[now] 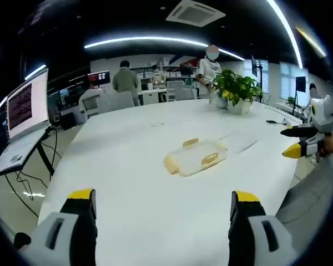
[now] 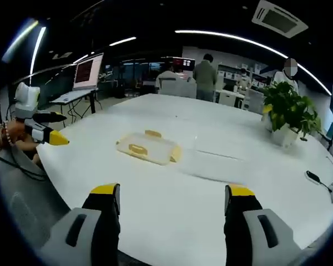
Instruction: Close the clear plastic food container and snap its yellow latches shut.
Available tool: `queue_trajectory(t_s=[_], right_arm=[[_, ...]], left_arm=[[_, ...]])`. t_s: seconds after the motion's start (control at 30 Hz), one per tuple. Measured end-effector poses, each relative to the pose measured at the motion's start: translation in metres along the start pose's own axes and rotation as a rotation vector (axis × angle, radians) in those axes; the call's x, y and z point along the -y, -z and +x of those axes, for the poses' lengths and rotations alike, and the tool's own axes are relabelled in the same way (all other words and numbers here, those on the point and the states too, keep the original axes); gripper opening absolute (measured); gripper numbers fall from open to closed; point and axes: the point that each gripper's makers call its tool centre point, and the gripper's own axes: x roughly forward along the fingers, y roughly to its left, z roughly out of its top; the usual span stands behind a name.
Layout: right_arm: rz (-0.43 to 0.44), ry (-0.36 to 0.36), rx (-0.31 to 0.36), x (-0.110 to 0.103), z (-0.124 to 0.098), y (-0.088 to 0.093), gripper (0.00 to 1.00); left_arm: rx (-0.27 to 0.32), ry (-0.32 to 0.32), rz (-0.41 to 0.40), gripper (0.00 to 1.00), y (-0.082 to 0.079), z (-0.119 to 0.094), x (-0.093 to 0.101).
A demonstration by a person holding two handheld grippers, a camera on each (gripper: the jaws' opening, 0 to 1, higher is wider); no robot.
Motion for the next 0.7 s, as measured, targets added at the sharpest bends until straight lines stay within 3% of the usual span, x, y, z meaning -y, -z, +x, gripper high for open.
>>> queue_trajectory(t_s=[0.27, 0.47, 0.7], right_arm=[[-0.035, -0.017, -0.086, -0.003, 0.005, 0.014, 0.76], [-0.016, -0.013, -0.084, -0.002, 0.003, 0.015, 0.75], [-0.031, 0.008, -0.065, 0.001, 0.002, 0.010, 0.75]], left_arm=[[-0.036, 0.019, 0.010, 0.99, 0.007, 0.001, 0.006], [-0.017, 0.056, -0.004, 0.99, 0.002, -0.002, 0.015], [-0.024, 0.082, 0.039, 0.99, 0.002, -0.001, 0.021]])
